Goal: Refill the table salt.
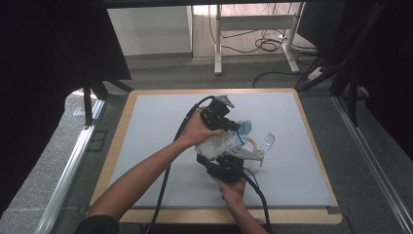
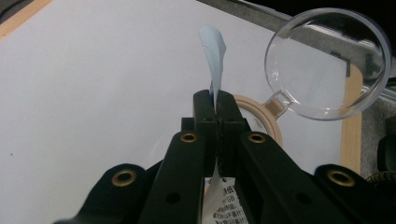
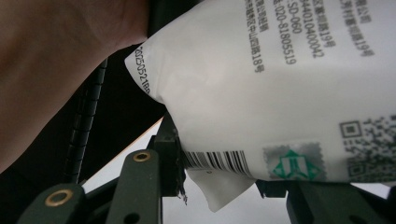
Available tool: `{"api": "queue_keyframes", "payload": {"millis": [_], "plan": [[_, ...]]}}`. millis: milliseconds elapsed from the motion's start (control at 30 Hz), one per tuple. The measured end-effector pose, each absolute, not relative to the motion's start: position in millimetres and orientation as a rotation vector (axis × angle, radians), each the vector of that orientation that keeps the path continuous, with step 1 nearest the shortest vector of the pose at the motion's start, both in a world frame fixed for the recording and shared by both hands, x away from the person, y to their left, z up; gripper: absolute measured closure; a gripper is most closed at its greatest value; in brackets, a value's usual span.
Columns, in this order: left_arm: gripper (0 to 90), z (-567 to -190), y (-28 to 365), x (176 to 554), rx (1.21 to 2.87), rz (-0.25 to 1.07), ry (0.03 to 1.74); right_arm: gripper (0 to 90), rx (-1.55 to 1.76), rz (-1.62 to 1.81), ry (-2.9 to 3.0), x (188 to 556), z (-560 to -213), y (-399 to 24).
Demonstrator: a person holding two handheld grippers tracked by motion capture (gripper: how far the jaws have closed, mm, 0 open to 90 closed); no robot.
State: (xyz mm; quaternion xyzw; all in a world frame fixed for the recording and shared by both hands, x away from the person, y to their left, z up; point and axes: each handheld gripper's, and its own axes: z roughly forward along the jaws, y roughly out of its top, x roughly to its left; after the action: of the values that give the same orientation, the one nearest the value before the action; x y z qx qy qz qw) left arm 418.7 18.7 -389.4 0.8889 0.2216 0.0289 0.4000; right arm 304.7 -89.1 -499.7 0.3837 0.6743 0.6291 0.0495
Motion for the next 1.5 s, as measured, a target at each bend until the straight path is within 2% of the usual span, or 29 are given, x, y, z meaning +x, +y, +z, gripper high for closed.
{"api": "queue_keyframes", "payload": {"millis": [1500], "plan": [[90.0,-389.3,15.0,421.5,2.258,0.066,0.557,60.3,1.164,1.95,2.03,303.2,-496.2,-93.8]]}}
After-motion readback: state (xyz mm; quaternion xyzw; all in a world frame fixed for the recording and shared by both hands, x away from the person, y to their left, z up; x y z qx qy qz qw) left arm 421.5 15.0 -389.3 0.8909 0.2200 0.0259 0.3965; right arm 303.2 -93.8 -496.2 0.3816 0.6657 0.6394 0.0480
